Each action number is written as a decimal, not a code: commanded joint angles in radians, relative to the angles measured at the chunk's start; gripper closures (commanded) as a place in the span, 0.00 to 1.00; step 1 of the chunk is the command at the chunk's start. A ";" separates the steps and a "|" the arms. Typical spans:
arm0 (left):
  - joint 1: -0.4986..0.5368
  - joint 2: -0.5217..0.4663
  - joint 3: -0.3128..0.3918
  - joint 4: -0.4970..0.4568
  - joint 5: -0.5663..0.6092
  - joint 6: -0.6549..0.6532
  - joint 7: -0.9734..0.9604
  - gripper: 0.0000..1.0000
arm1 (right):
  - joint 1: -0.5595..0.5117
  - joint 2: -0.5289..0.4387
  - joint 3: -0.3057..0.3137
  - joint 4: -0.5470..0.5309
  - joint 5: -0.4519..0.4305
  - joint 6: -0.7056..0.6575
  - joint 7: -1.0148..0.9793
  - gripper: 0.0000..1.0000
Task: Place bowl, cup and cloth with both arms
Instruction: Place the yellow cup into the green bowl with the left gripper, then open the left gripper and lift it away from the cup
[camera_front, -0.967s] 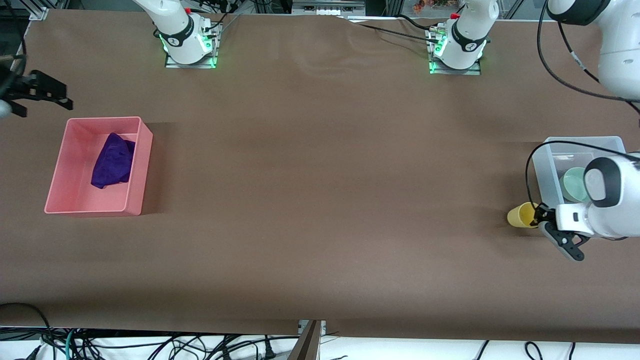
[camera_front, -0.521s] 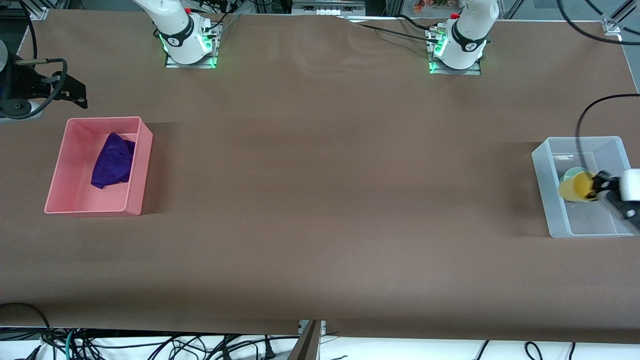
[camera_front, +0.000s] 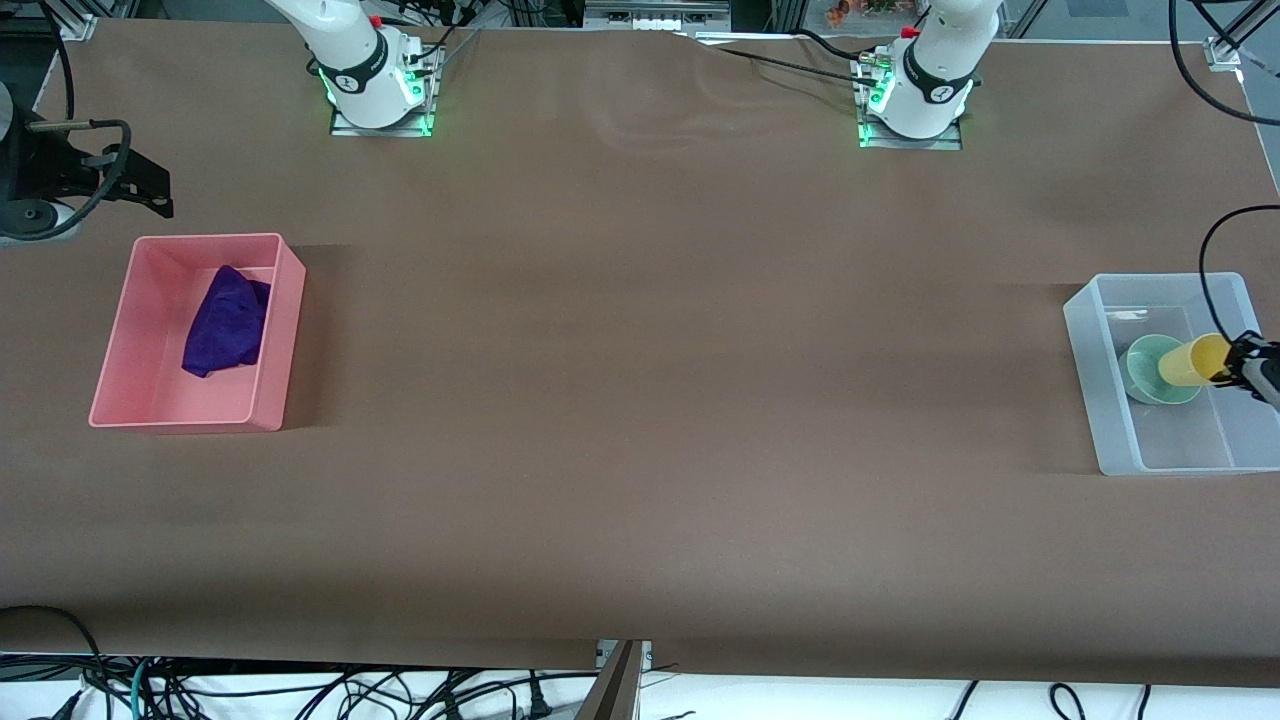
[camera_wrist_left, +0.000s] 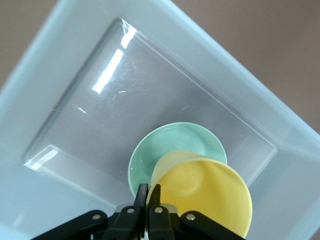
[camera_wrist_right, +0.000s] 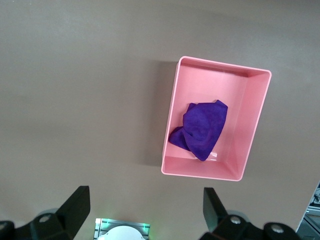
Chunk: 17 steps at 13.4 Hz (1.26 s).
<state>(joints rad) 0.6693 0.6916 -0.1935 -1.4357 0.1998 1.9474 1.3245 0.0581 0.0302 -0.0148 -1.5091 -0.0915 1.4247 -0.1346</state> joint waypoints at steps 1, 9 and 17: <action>-0.002 -0.024 -0.014 -0.005 0.001 -0.005 0.018 0.00 | -0.021 -0.023 -0.001 -0.020 0.012 -0.004 0.001 0.00; -0.019 -0.208 -0.217 0.041 0.001 -0.267 -0.261 0.00 | -0.035 -0.004 -0.004 -0.001 0.012 -0.006 -0.010 0.00; -0.483 -0.420 -0.054 -0.010 -0.104 -0.397 -0.934 0.00 | -0.032 0.070 -0.001 0.096 0.010 -0.043 -0.014 0.00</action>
<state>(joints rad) 0.3021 0.3623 -0.3748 -1.3815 0.1713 1.5479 0.4831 0.0309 0.0878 -0.0199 -1.4492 -0.0907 1.4055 -0.1362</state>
